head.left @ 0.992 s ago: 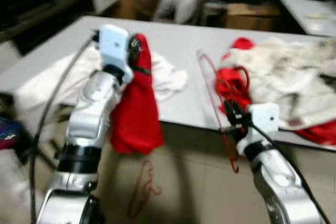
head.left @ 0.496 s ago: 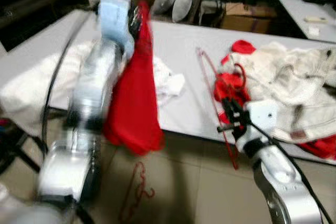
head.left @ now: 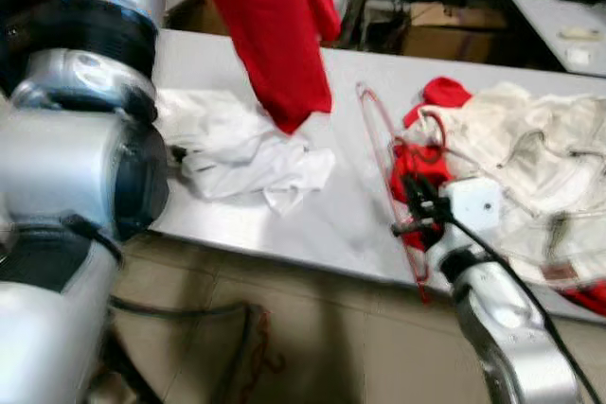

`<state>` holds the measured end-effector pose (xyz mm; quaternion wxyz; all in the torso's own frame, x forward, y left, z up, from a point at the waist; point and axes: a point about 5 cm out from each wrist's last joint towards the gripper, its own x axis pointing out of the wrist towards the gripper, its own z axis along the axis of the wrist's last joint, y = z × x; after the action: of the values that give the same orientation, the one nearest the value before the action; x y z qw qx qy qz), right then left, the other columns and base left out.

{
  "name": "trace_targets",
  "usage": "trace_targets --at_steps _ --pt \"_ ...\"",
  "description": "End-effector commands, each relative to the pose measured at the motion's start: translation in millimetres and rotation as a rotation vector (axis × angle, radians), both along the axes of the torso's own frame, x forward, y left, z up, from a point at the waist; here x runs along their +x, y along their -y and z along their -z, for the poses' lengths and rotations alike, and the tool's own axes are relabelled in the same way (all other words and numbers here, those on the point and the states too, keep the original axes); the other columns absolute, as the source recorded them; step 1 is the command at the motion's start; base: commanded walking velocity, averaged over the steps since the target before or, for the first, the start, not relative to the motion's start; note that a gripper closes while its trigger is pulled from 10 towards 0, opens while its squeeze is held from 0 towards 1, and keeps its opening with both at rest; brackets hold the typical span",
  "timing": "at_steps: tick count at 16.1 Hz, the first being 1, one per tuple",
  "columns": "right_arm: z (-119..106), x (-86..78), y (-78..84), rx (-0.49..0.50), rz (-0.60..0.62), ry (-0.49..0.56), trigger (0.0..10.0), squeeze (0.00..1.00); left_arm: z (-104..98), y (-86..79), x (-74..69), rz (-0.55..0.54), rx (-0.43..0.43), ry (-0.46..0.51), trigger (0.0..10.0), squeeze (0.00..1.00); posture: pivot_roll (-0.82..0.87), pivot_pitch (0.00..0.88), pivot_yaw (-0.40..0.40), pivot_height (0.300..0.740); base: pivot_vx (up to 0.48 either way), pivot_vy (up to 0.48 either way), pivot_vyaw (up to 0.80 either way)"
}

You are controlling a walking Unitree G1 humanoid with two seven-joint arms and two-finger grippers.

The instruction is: Hang hanger

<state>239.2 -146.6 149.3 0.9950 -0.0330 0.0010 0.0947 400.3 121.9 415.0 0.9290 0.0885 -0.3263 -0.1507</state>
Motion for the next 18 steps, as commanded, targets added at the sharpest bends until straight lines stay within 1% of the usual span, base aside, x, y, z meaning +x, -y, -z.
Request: trace_targets --at_steps 1,2,3,4,5,6,7,8,9,10,11,12,13,14,16,17,18 --pt "-3 0.7 -2.0 0.001 -0.006 0.016 10.0 0.00 36 -4.2 9.7 -0.012 0.050 -0.096 10.0 0.00 -0.04 0.000 0.034 0.740 0.292 0.000 0.00" --pt "-3 0.9 -2.4 -0.001 -0.012 0.015 10.0 0.00 69 -2.6 14.2 -0.004 0.092 -0.171 10.0 0.00 -0.04 0.000 0.035 0.740 0.292 0.000 0.00" --pt "-3 0.9 -2.6 -0.003 -0.013 0.014 10.0 0.00 104 -1.6 15.6 0.009 0.133 -0.243 10.0 0.00 -0.04 0.000 0.035 0.740 0.285 0.000 0.00" --pt "-3 0.5 -2.5 -0.004 -0.014 0.014 10.0 0.00 147 -1.6 12.8 0.019 0.196 -0.328 10.0 0.00 -0.05 0.000 0.034 0.740 0.266 0.000 0.00" --pt "-3 0.3 -2.3 -0.004 -0.015 0.013 10.0 0.00 162 -1.7 10.8 0.023 0.218 -0.359 10.0 0.00 -0.05 0.000 0.034 0.740 0.255 0.000 0.00" --pt "-2 -1.4 -3.1 -0.008 -0.026 0.003 10.0 0.00 203 -9.0 0.2 0.020 0.289 -0.437 10.0 0.00 -0.05 0.000 0.029 0.740 0.000 0.000 0.00" --pt "0 -3.0 -3.8 -0.010 -0.045 -0.009 10.0 0.00 231 -16.9 -11.1 0.037 0.335 -0.504 10.0 0.00 -0.05 0.000 0.021 0.740 0.000 0.000 0.00" --pt "2 -3.7 -5.2 -0.021 -0.068 -0.020 10.0 0.00 241 -23.1 -16.8 0.030 0.364 -0.551 10.0 0.00 -0.04 0.000 0.010 0.740 0.000 0.000 0.00" --pt "3 -3.4 -7.8 -0.029 -0.097 -0.028 10.0 0.00 248 -28.5 -23.9 0.054 0.364 -0.616 10.0 0.00 -0.04 0.000 -0.002 0.740 0.000 0.000 0.00" --pt "3 -3.0 -8.5 -0.032 -0.105 -0.030 10.0 0.00 250 -28.9 -27.7 0.074 0.371 -0.647 10.0 0.00 -0.03 0.000 -0.005 0.740 0.000 0.000 0.00" --pt "4 -2.0 -9.7 -0.036 -0.116 -0.030 10.0 0.00 255 -27.8 -34.7 0.090 0.407 -0.676 10.0 0.00 -0.03 0.000 -0.012 0.740 0.000 0.000 0.00" --pt "4 -1.7 -10.0 -0.037 -0.119 -0.030 10.0 0.00 256 -28.0 -36.6 0.075 0.425 -0.672 10.0 0.00 -0.03 0.000 -0.013 0.740 0.000 0.000 0.00" --pt "4 -1.6 -10.3 -0.040 -0.126 -0.030 10.0 0.00 257 -33.7 -40.2 0.028 0.409 -0.669 10.0 0.00 -0.03 0.000 -0.017 0.740 0.000 0.000 0.00" --pt "4 -1.9 -10.3 -0.041 -0.129 -0.031 10.0 0.00 254 -40.7 -41.6 0.008 0.366 -0.669 10.0 1.00 -0.03 0.000 -0.019 0.740 0.000 0.000 0.00" --pt "4 -2.8 -10.4 -0.043 -0.136 -0.034 10.0 0.00 244 -49.6 -44.2 -0.002 0.328 -0.664 10.0 1.00 -0.03 0.000 -0.019 0.740 0.000 0.000 0.00" --pt "5 -3.4 -10.2 -0.044 -0.138 -0.036 10.0 0.00 233 -60.6 -44.6 -0.027 0.307 -0.645 10.0 1.00 -0.03 0.000 -0.017 0.740 0.000 0.000 0.00" --pt "5 -3.6 -10.0 -0.045 -0.138 -0.037 10.0 0.00 228 -65.9 -44.4 -0.035 0.295 -0.639 10.0 1.00 -0.03 0.000 -0.017 0.740 0.000 0.000 0.00"
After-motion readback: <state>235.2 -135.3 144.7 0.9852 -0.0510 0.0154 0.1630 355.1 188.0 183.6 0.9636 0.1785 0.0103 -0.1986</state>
